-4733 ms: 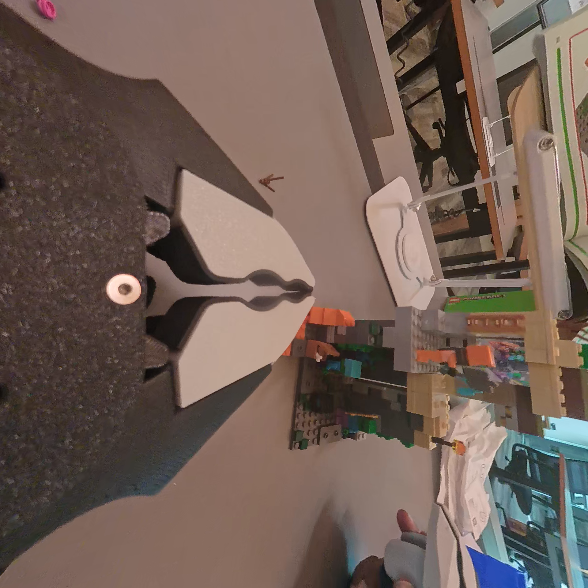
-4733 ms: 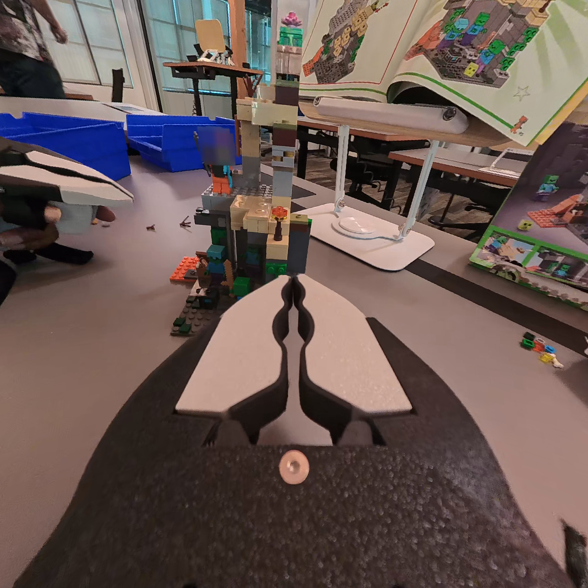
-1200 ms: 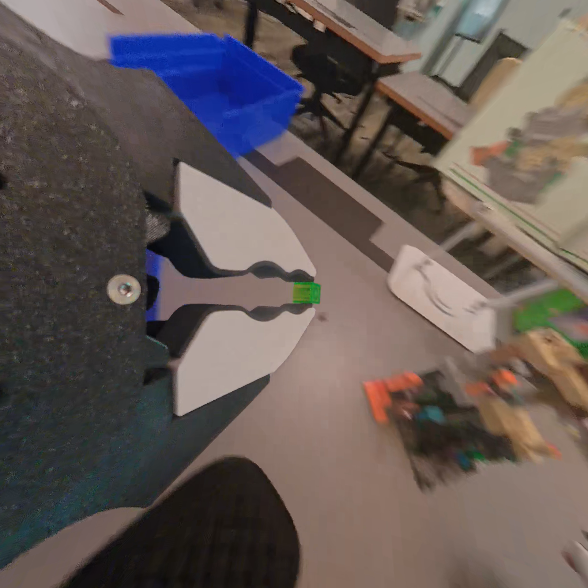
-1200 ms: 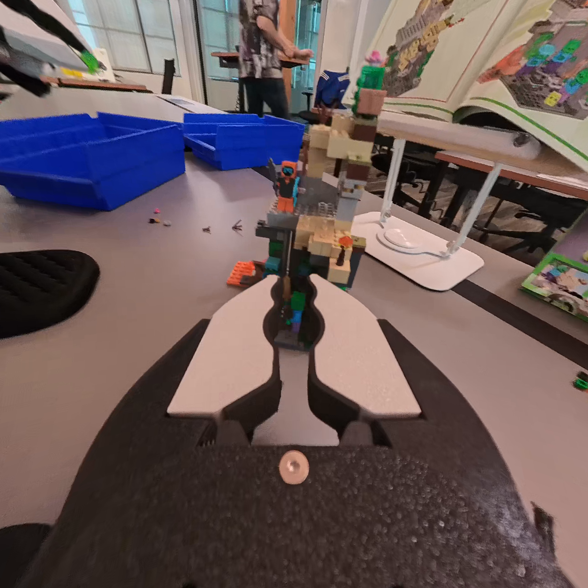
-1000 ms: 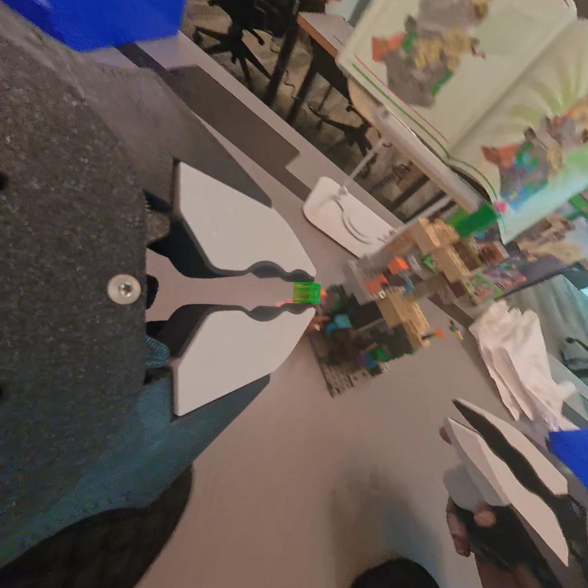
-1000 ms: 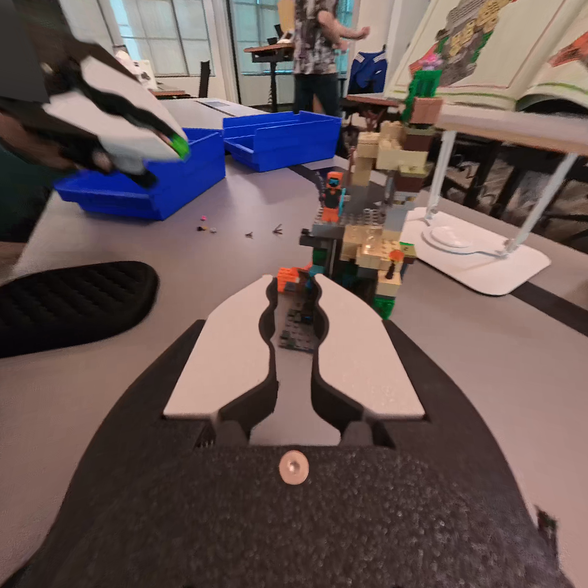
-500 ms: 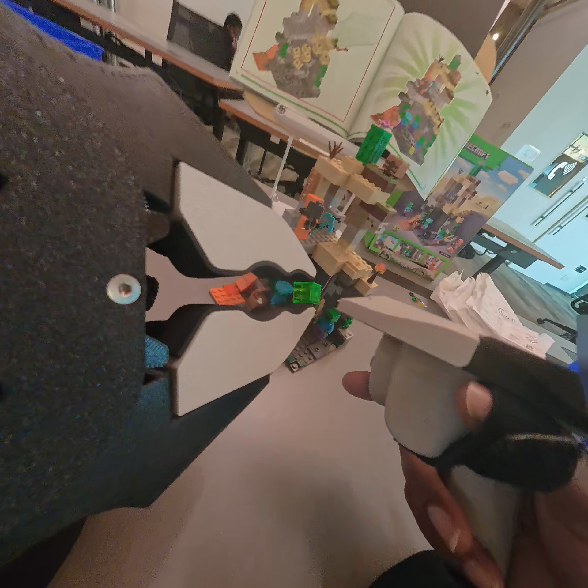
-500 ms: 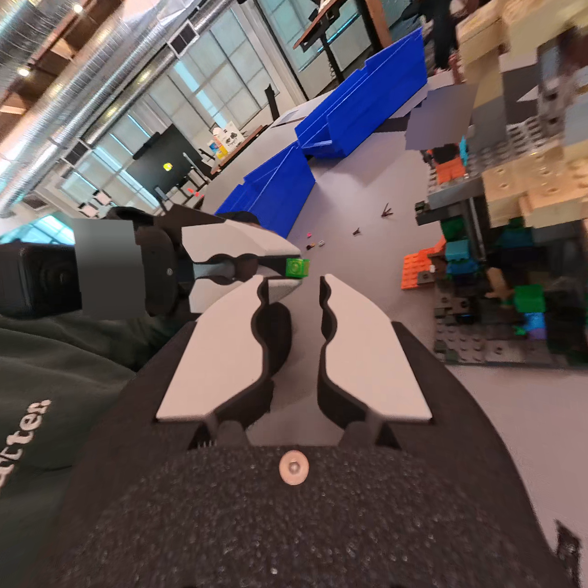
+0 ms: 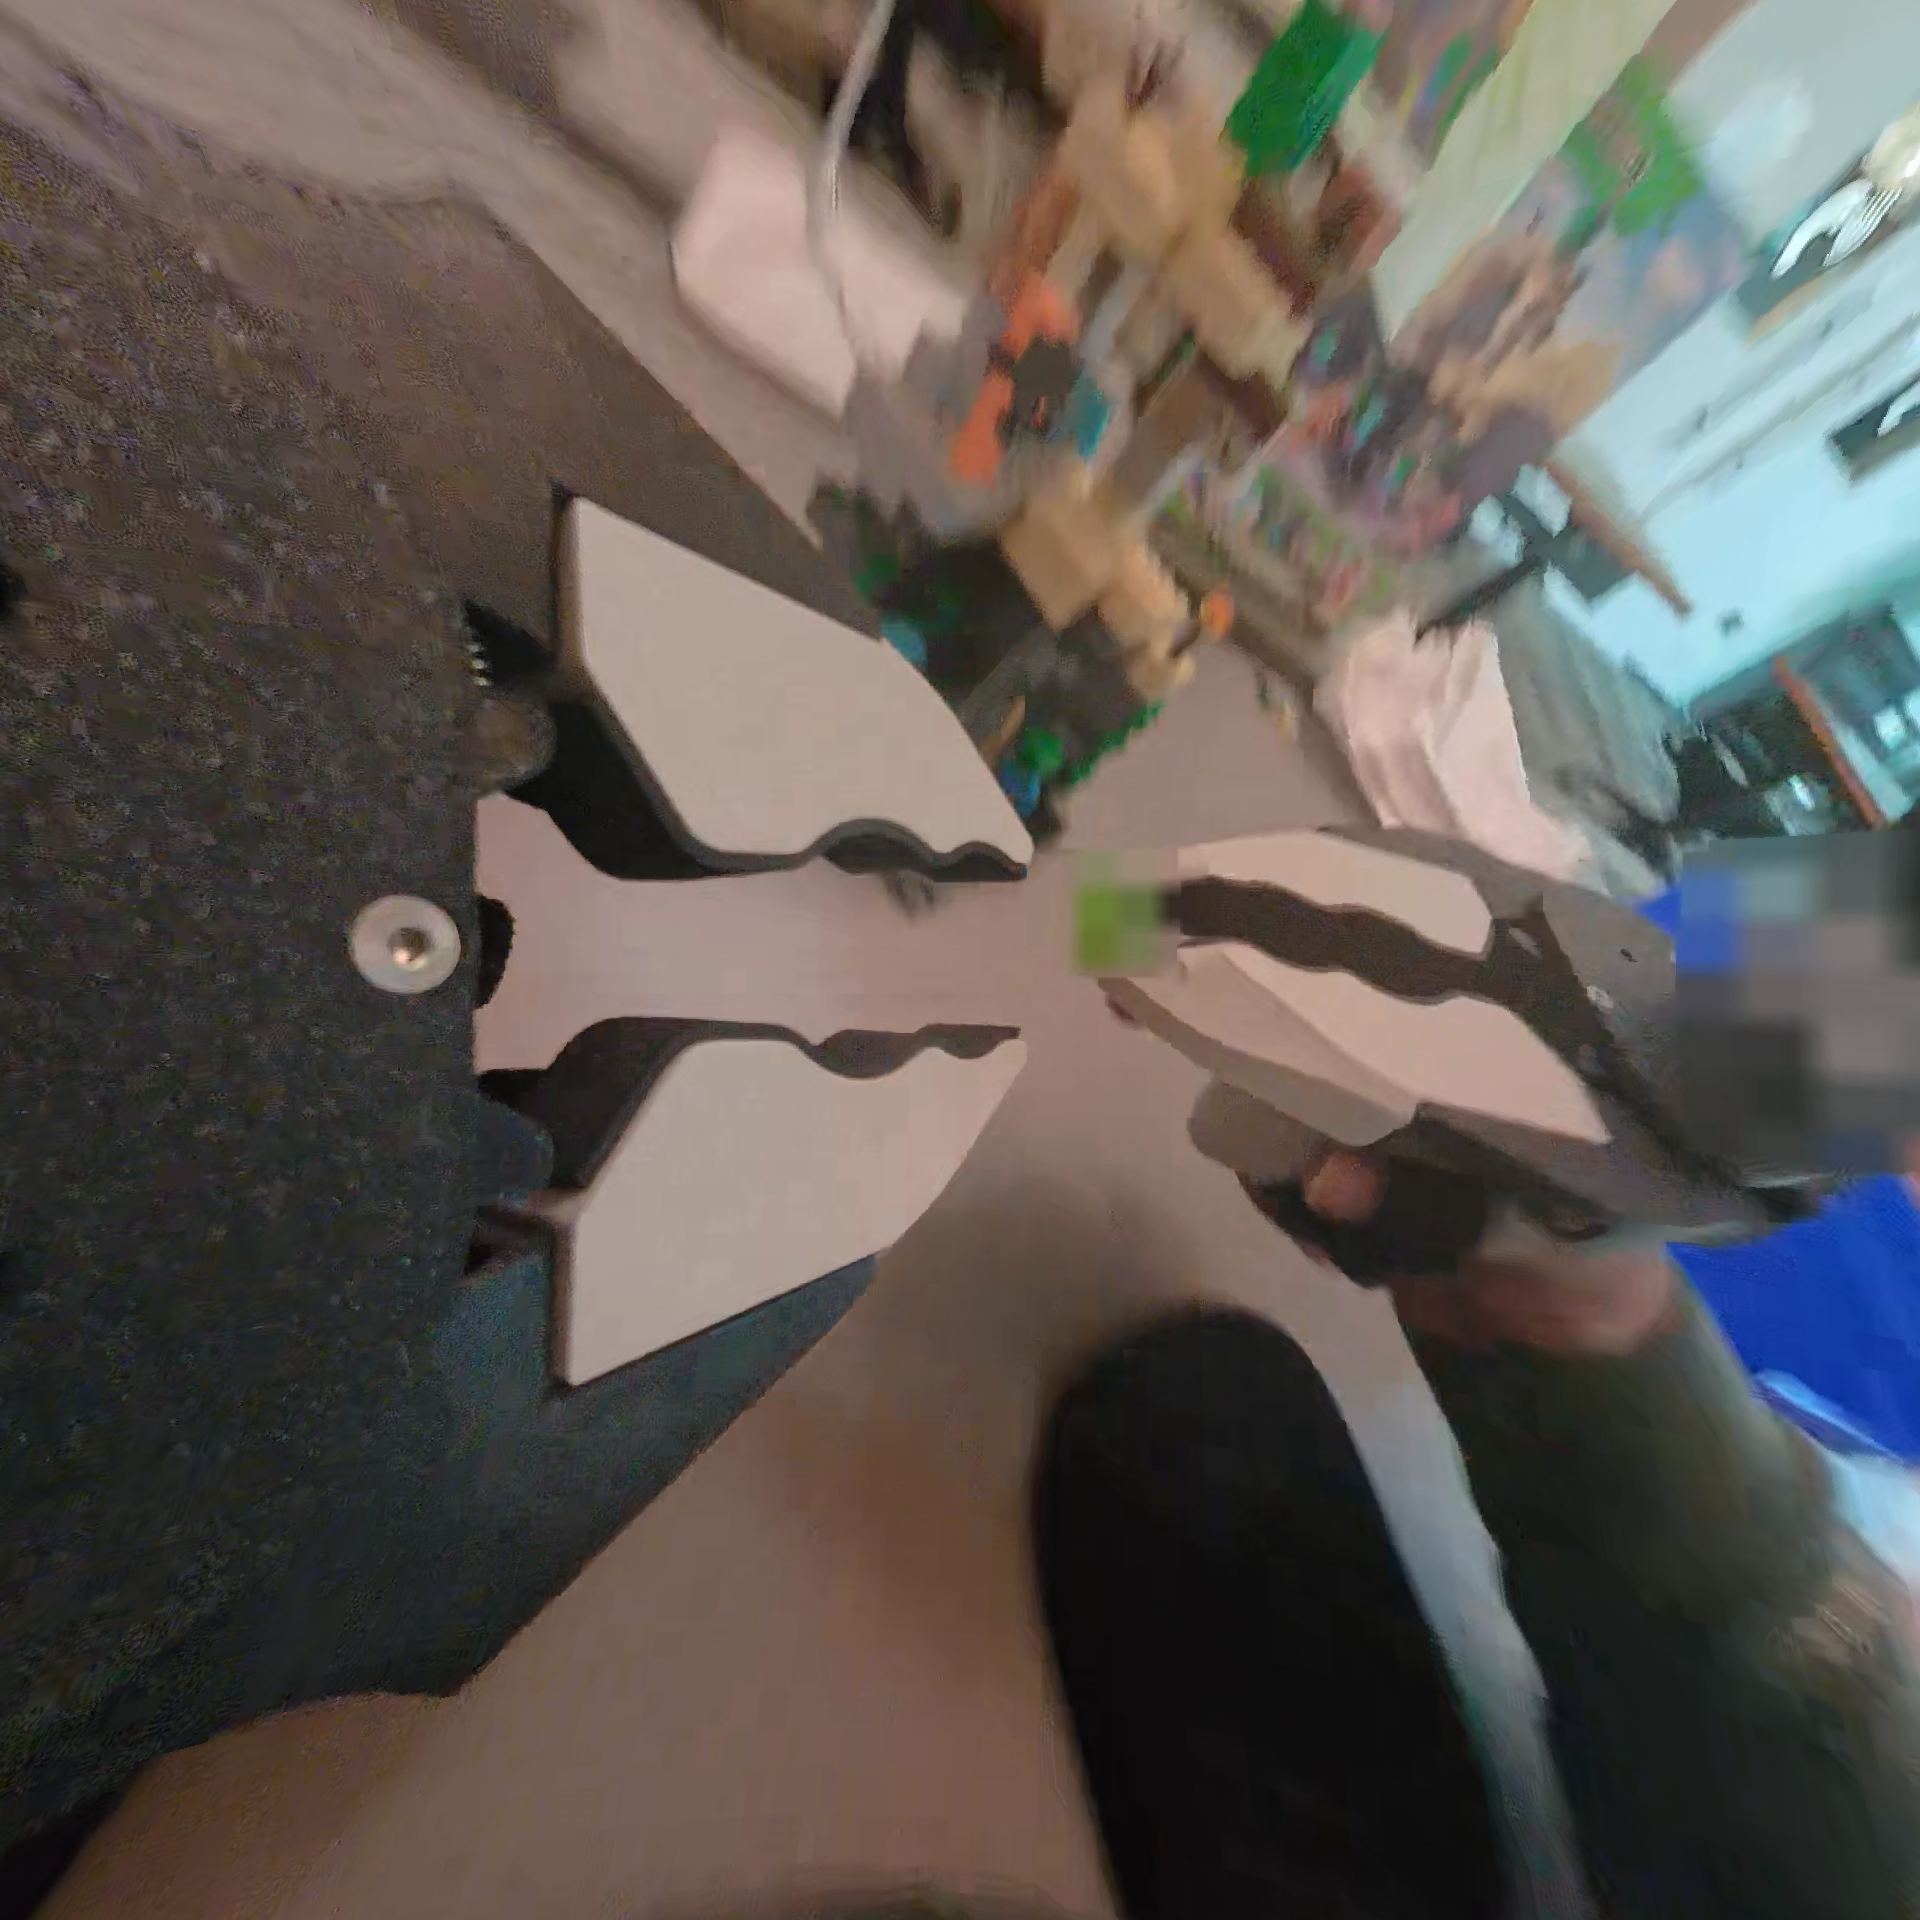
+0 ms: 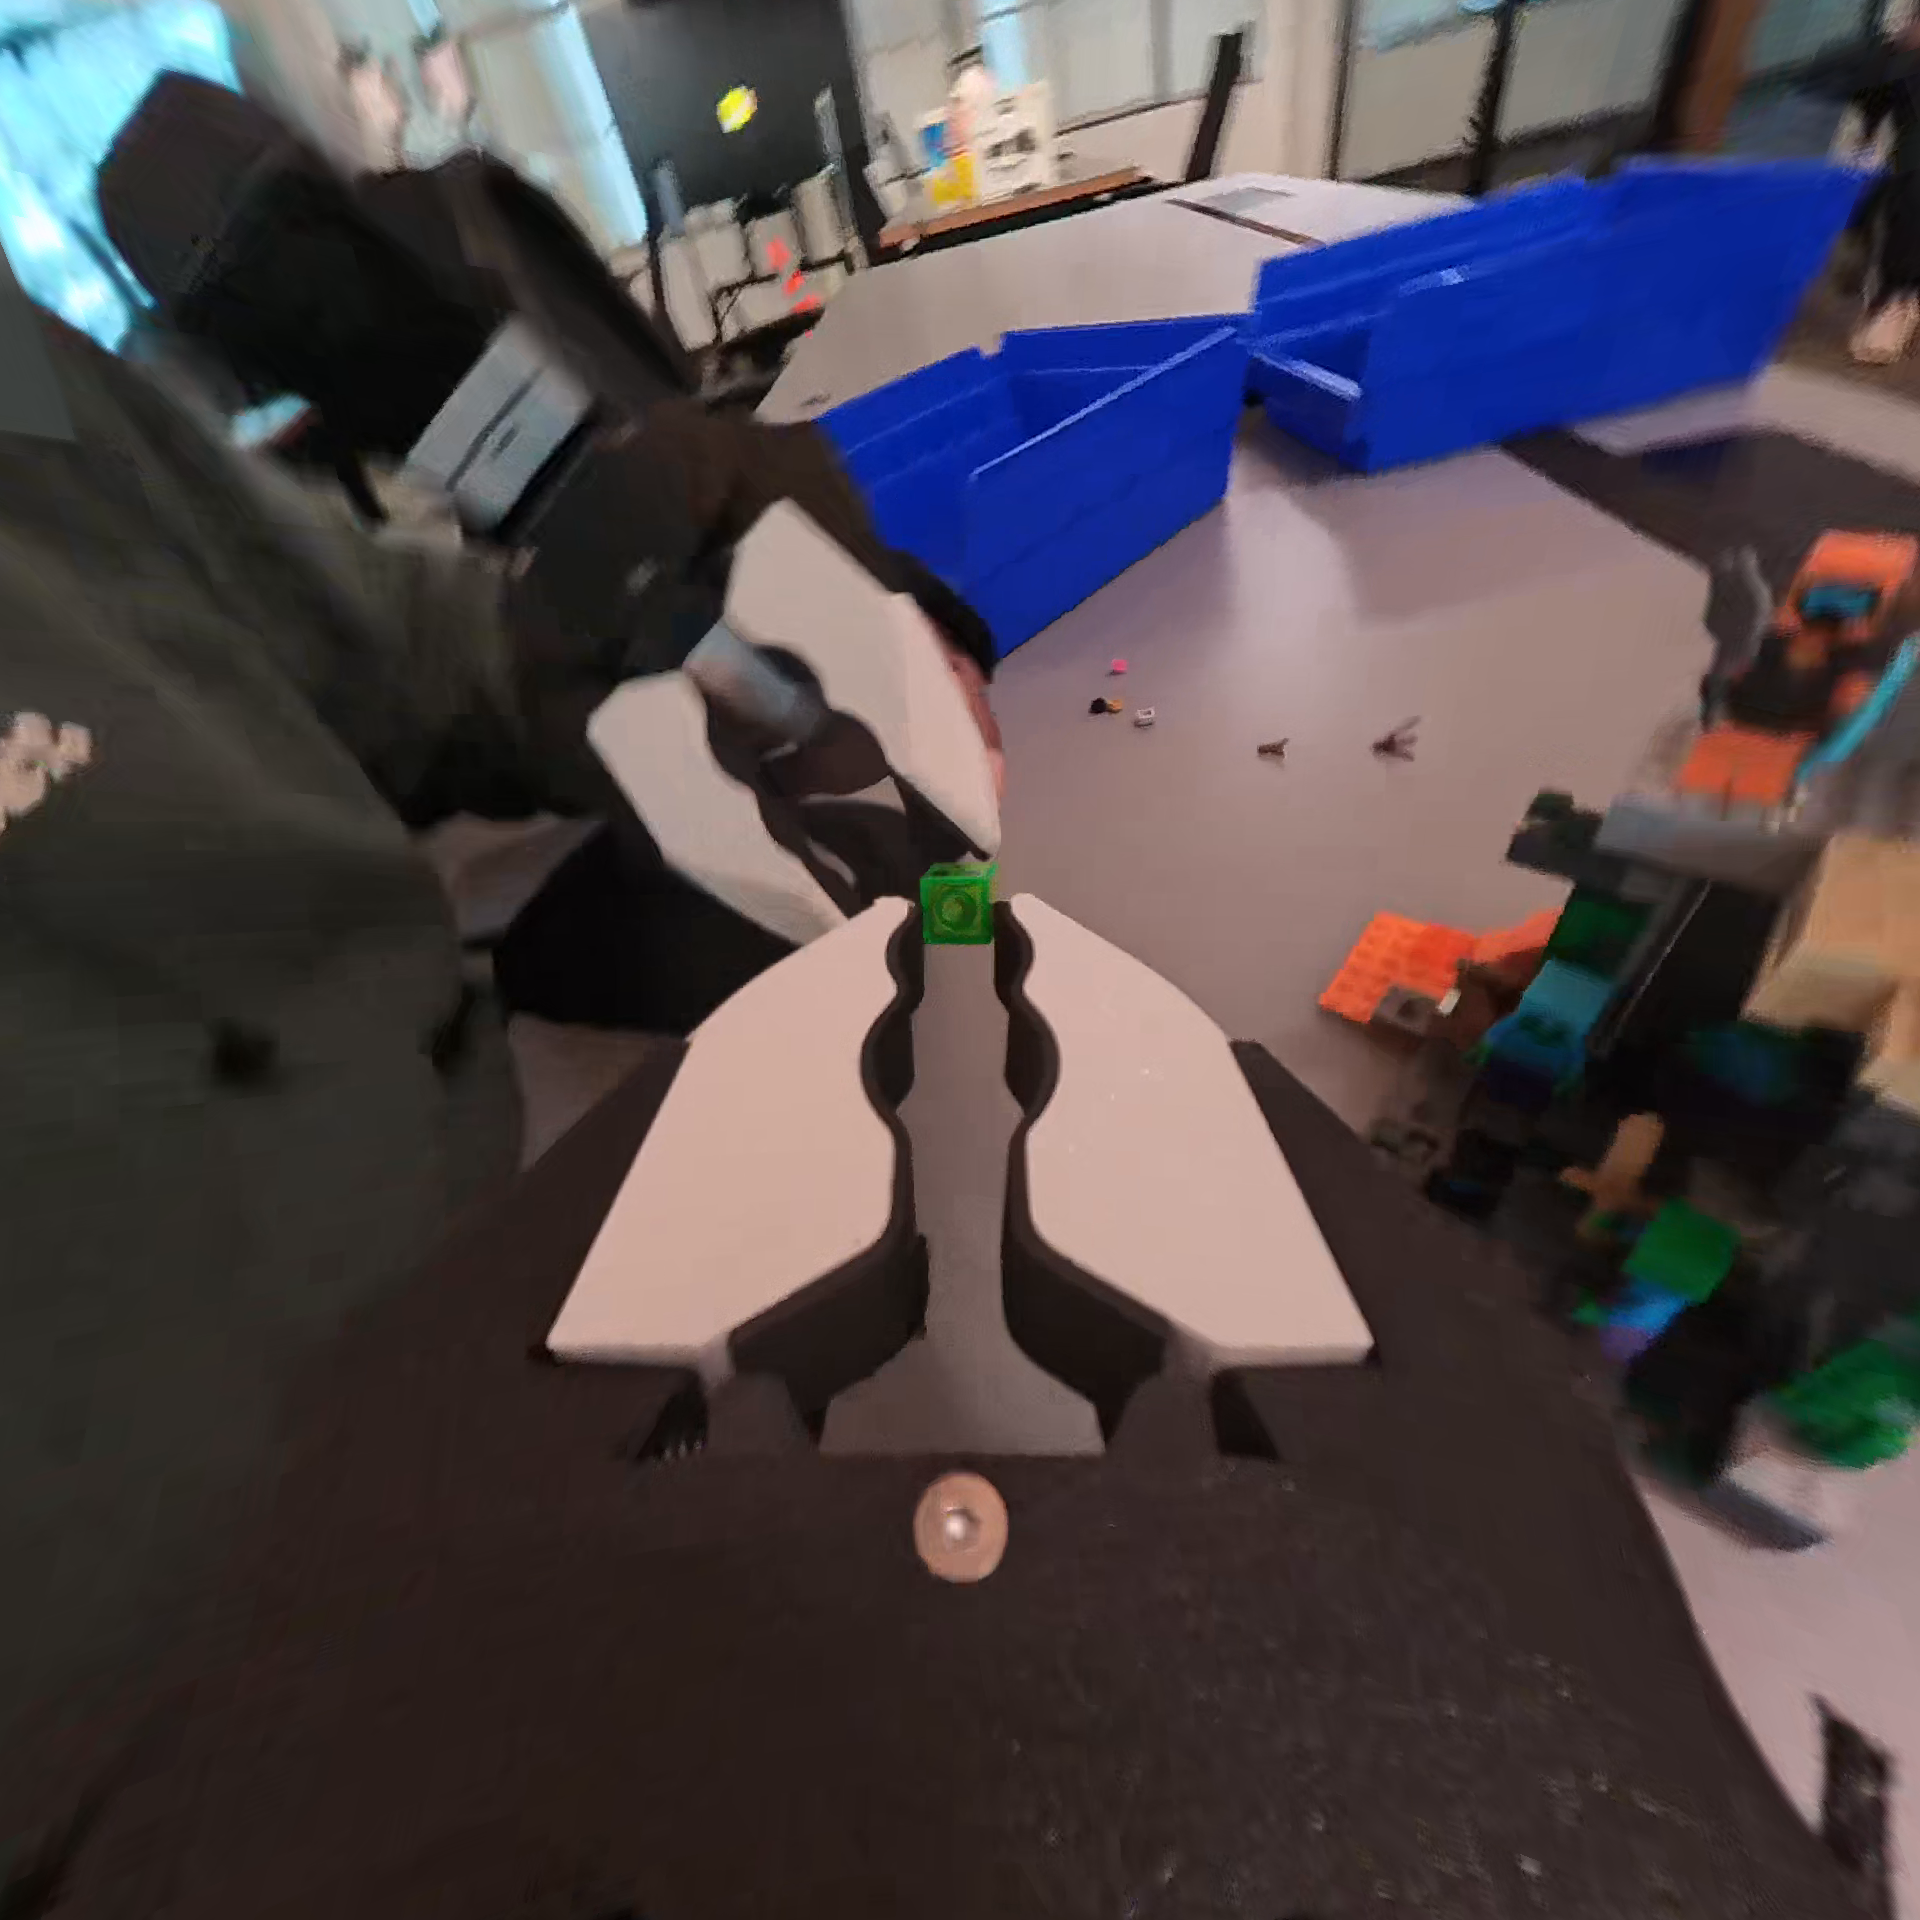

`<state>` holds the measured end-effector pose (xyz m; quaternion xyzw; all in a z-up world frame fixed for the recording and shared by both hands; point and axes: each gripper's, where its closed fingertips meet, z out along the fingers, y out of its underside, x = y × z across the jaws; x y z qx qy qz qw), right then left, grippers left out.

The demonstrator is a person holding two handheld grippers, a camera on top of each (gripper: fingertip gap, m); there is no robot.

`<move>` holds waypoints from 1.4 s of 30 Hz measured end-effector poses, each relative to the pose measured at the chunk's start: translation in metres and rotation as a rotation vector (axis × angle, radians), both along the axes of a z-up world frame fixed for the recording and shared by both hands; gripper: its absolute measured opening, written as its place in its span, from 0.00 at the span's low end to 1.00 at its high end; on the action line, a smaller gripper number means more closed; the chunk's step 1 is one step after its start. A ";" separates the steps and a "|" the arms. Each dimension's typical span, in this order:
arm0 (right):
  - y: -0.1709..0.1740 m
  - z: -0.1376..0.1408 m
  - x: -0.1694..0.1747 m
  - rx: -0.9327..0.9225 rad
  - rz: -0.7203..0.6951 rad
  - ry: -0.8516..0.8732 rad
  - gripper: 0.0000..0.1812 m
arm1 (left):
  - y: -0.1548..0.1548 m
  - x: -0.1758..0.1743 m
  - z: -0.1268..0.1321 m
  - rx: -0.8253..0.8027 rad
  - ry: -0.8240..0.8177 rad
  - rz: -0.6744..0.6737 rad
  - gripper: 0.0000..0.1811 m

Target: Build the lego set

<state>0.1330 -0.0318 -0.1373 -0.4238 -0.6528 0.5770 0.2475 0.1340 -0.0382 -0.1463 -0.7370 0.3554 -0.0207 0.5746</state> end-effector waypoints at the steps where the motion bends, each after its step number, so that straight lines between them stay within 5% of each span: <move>1: -0.002 0.000 0.006 0.071 0.046 0.027 0.07 | -0.004 0.004 0.002 -0.066 -0.117 -0.044 0.14; 8: -0.024 -0.001 0.029 0.364 0.312 0.095 0.07 | -0.024 0.031 0.018 -0.390 -0.620 -0.324 0.14; 20: -0.048 0.002 0.040 0.592 0.455 0.117 0.07 | -0.036 0.051 0.012 -0.600 -0.805 -0.462 0.09; 26: -0.025 0.001 0.028 0.534 0.227 0.007 0.11 | -0.022 0.037 0.008 -0.483 -0.781 -0.350 0.08; 31: -0.014 -0.001 0.025 0.209 0.047 -0.165 0.19 | -0.013 0.034 0.005 -0.342 -0.678 -0.292 0.08; 36: -0.016 0.005 0.025 0.000 -0.018 -0.196 0.14 | -0.007 0.033 0.007 -0.258 -0.615 -0.270 0.08; 42: -0.019 0.004 0.026 0.010 -0.041 -0.197 0.10 | -0.007 0.034 0.008 -0.231 -0.587 -0.267 0.08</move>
